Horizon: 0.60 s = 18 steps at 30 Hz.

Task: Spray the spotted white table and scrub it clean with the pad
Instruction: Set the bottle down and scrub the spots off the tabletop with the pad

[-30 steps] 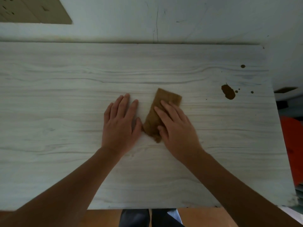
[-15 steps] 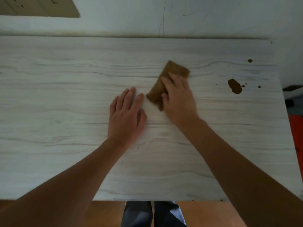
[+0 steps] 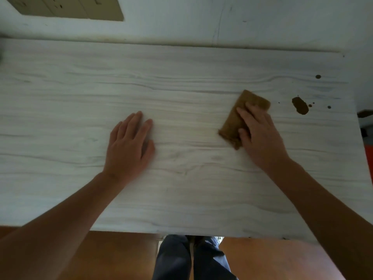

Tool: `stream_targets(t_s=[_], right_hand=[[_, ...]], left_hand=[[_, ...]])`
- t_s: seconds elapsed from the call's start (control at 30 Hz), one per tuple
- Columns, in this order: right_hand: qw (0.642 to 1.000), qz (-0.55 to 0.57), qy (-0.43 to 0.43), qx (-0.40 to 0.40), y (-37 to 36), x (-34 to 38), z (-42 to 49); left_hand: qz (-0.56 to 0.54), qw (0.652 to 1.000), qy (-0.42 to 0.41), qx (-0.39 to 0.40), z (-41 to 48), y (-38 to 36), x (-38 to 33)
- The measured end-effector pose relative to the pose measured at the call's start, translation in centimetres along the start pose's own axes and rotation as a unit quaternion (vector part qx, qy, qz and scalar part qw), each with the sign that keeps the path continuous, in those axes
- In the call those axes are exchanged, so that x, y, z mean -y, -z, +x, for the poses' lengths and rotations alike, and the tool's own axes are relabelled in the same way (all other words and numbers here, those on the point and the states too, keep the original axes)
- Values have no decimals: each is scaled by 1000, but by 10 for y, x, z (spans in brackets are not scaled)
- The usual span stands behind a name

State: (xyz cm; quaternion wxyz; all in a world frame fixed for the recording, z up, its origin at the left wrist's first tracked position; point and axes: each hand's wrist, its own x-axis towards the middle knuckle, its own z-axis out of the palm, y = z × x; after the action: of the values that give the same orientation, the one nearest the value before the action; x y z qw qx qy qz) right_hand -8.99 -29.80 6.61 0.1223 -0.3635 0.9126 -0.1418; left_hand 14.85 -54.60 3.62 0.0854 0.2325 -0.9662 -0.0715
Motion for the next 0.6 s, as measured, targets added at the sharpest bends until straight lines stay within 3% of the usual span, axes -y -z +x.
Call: stream_targets(t_s=[0.13, 0.23, 0.33, 0.4, 0.53, 0.6], right_hand=[[999, 28, 5, -15, -33, 79, 50], [994, 32, 103, 4, -65, 144, 38], [987, 36, 154, 10, -69, 146, 24], [991, 28, 130, 13, -57, 119, 37], [999, 9, 3, -33, -23, 59, 88], [999, -7, -12, -41, -16, 49, 96]], left_hand=[[-16, 1000, -1, 0, -6, 1, 12], [-22, 1000, 5, 9, -6, 0, 12], [-25, 999, 6, 19, -7, 1, 14], [-28, 999, 7, 19, -6, 1, 14], [-35, 999, 5, 10, -6, 0, 15], [-35, 999, 6, 9, -6, 0, 15]])
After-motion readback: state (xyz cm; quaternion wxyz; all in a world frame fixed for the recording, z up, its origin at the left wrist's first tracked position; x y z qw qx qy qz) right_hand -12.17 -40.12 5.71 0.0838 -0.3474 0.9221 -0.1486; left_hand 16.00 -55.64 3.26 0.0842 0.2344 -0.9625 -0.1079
